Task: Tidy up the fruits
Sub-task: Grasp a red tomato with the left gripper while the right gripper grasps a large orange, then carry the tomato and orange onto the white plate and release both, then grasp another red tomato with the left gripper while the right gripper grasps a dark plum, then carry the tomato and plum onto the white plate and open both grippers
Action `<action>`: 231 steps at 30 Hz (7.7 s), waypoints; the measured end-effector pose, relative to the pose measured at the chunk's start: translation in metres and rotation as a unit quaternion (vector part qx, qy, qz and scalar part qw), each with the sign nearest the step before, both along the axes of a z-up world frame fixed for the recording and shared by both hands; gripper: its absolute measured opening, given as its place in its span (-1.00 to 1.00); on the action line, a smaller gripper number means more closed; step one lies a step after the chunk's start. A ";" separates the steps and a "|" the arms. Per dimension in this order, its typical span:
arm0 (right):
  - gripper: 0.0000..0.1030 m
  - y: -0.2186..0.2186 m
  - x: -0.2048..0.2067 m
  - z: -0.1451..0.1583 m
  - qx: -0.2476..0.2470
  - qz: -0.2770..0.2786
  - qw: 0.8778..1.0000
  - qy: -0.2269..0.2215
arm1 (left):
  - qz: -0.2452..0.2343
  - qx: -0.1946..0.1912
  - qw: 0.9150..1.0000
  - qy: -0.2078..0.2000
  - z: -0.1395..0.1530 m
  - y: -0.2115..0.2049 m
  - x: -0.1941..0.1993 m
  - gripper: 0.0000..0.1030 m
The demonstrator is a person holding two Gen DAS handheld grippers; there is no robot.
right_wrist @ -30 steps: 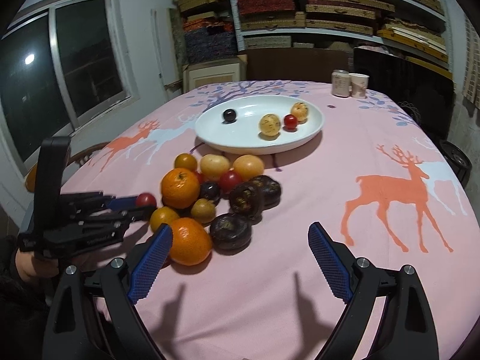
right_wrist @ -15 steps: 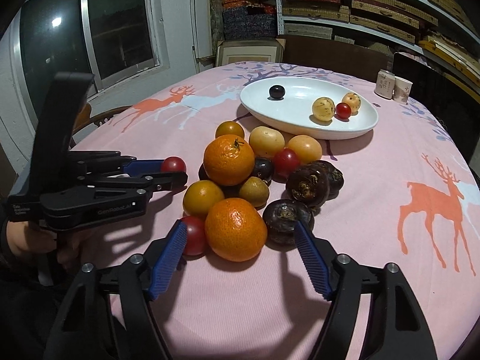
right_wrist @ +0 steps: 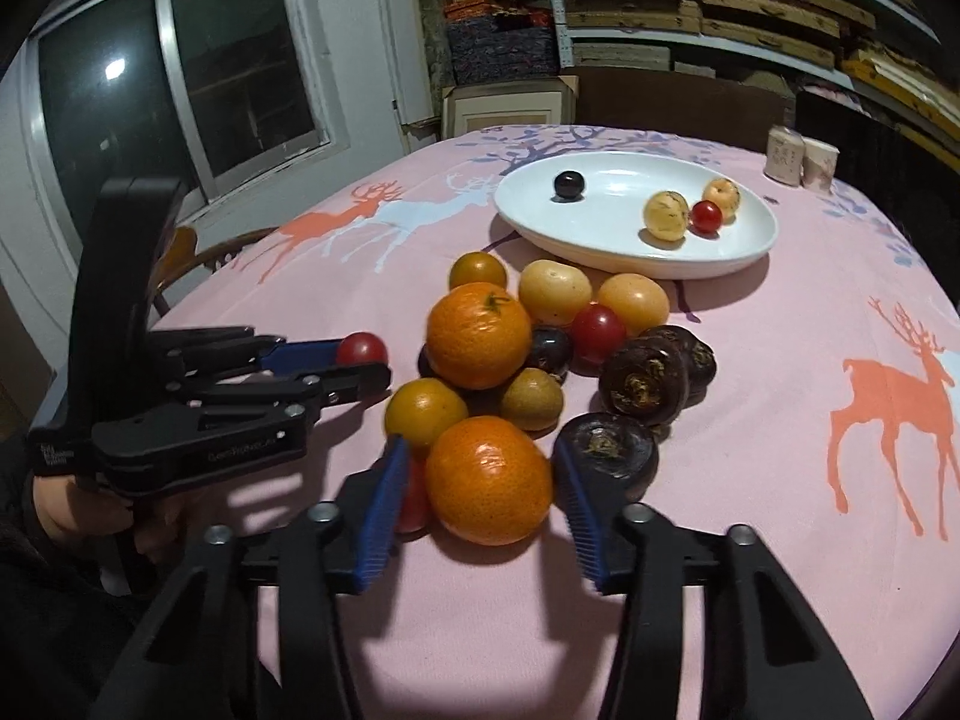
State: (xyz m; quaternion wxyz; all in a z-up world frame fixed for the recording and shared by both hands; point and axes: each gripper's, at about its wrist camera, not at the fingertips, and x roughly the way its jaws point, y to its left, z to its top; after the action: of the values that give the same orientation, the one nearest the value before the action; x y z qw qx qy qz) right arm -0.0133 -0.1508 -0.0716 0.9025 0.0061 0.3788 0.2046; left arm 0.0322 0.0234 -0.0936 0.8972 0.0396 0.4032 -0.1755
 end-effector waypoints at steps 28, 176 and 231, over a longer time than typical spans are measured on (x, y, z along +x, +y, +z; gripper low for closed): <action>-0.13 -0.012 -0.011 0.011 0.003 -0.012 1.000 -0.018 | 0.003 -0.003 1.000 -0.015 0.009 0.004 -0.003 -0.42; -0.17 -0.014 0.016 -0.018 -0.042 -0.078 0.996 0.022 | -0.064 0.002 0.998 -0.028 0.023 -0.022 -0.048 -0.45; -0.17 -0.082 0.163 0.059 0.018 -0.127 0.991 -0.033 | -0.058 0.017 0.998 -0.020 0.058 -0.063 0.175 -0.44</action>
State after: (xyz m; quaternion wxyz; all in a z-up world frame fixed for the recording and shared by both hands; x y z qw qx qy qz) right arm 0.1501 -0.2330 -0.0124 0.9330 0.0632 0.3413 0.0954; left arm 0.2070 -0.0398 -0.0360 0.8927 0.0815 0.3848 -0.2201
